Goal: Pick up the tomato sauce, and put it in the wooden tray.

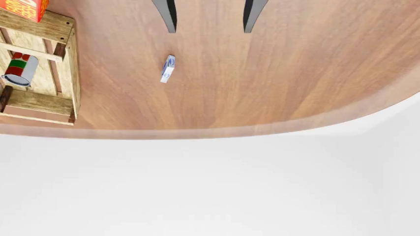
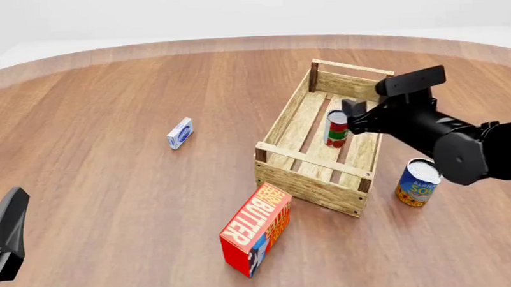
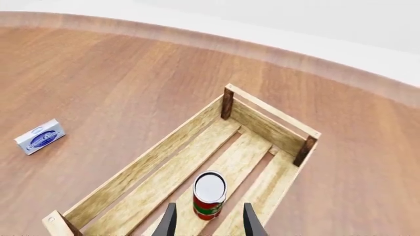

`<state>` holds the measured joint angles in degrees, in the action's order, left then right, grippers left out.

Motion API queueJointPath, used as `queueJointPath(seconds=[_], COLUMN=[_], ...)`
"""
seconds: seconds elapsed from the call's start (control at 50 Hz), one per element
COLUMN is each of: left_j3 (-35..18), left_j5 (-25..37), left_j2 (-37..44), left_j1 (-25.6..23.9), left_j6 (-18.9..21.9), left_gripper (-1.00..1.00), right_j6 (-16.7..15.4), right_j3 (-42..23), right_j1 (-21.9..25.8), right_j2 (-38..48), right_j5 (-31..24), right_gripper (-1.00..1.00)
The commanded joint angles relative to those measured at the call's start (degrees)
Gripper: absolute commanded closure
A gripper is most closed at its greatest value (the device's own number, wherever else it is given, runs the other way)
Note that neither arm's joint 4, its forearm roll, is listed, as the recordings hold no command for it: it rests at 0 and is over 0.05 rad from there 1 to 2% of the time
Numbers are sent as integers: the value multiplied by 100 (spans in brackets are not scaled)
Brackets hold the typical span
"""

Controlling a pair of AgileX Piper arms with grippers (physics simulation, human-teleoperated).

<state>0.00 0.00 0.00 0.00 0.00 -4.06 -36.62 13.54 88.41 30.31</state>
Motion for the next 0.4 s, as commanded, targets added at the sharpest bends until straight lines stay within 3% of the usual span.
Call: queueJointPath(seconds=[0.02,0.4], left_j3=[0,0], left_j5=[0,0], left_j2=[0,0], left_j1=[0,0], left_j6=[0,0], left_gripper=[-100,-100], right_j6=[-27,-94], right_j3=[137,385], right_j1=[-14,-50], right_j2=[-347,-1004], right_j5=[-154,-456], right_gripper=[-100,-100])
